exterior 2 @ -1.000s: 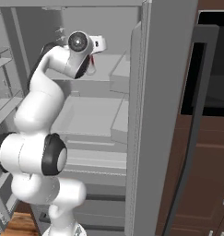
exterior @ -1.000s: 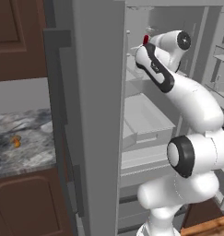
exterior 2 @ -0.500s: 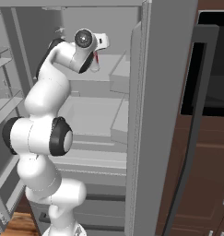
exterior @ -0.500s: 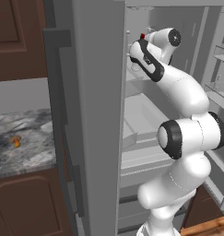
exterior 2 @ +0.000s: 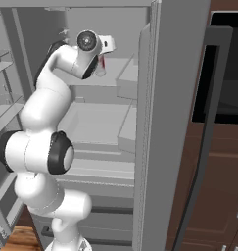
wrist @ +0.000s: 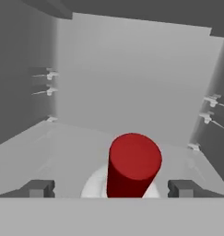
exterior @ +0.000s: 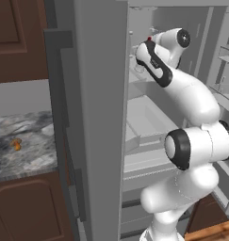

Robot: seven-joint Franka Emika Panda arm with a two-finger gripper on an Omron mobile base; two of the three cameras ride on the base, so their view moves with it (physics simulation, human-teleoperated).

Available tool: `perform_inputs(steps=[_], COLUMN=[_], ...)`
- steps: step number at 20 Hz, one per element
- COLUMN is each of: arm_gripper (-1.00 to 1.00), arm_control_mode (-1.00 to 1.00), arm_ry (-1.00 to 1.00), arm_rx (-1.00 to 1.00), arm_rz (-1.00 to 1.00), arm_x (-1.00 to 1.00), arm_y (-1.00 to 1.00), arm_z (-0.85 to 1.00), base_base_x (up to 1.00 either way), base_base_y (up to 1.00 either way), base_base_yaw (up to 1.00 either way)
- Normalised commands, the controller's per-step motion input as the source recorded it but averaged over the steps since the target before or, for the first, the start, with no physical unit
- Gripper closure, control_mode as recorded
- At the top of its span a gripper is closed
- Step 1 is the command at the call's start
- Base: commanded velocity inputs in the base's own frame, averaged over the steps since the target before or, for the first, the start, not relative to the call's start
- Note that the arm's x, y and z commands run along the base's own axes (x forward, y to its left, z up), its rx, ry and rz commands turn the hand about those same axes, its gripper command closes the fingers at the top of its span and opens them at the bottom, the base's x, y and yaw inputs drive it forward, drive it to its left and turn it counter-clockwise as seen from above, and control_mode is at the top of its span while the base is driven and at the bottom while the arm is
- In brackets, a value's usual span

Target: Place the liquor on the top shelf of the fridge to keep it out of children's reach, and place the mushroom and garlic on lower shelves for easy access.

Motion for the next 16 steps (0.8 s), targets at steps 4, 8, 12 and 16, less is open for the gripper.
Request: perform_inputs(steps=[4, 8, 12, 16], arm_gripper=[-1.0, -1.0, -1.0, -1.0], arm_control_mode=[-1.0, -1.0, -1.0, -1.0], arm_ry=[0.0, 0.0, 0.0, 0.0], arm_rx=[0.0, 0.0, 0.0, 0.0], arm_rz=[-0.03, -0.03, -0.02, -0.02], arm_x=[0.49, 0.51, -0.09, -0.39], arm_y=[0.18, 0.08, -0.06, -0.07], arm_z=[0.0, 0.0, 0.01, 0.0], base_base_x=[0.0, 0.0, 0.0, 0.0], base_base_y=[0.0, 0.0, 0.0, 0.0], base_base_yaw=[0.0, 0.0, 0.0, 0.0])
